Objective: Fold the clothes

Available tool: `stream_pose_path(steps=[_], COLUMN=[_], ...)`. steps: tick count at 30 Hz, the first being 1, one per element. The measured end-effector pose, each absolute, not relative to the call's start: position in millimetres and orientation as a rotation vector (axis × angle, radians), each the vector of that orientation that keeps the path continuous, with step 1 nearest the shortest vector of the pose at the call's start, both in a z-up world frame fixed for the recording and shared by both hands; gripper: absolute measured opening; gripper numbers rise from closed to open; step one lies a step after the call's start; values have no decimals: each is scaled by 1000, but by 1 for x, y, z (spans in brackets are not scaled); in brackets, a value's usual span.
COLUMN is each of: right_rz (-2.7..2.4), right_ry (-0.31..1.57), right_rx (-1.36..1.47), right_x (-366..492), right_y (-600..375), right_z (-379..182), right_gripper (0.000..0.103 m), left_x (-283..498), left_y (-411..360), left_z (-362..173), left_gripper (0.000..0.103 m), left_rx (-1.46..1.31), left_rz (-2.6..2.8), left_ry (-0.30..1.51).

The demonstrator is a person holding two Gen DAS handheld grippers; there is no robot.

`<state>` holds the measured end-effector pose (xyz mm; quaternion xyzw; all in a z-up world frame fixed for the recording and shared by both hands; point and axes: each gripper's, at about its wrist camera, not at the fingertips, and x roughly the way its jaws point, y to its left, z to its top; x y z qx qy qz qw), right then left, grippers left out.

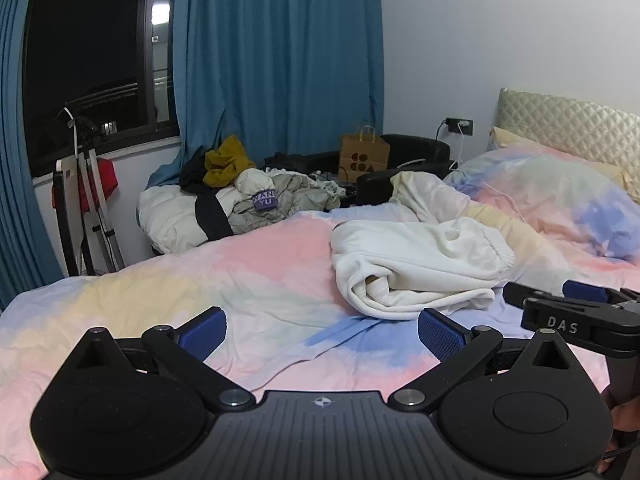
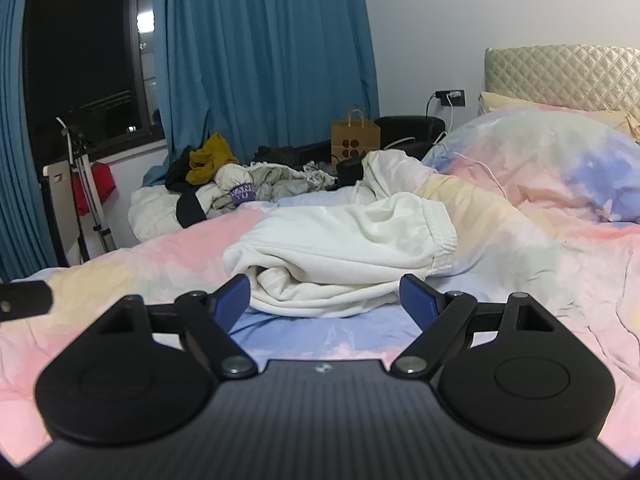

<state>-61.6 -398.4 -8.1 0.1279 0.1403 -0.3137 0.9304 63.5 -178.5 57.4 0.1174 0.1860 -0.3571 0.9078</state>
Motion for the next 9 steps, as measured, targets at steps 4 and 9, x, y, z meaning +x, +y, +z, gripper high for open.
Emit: stream_pose_path(steps=[4,9], right_rz=[-644,-641], right_ry=[268,271], right_rx=[249,243], right_x=[-65,-65], right_y=[-395,-396], right_z=[-6,-6], right_gripper=[84,84], left_x=[63,65], left_y=[-176,-174], left_z=[60,61], left_gripper=[103,103], left_rx=[240,231], left_rz=[-724,-706], left_ry=[376,387])
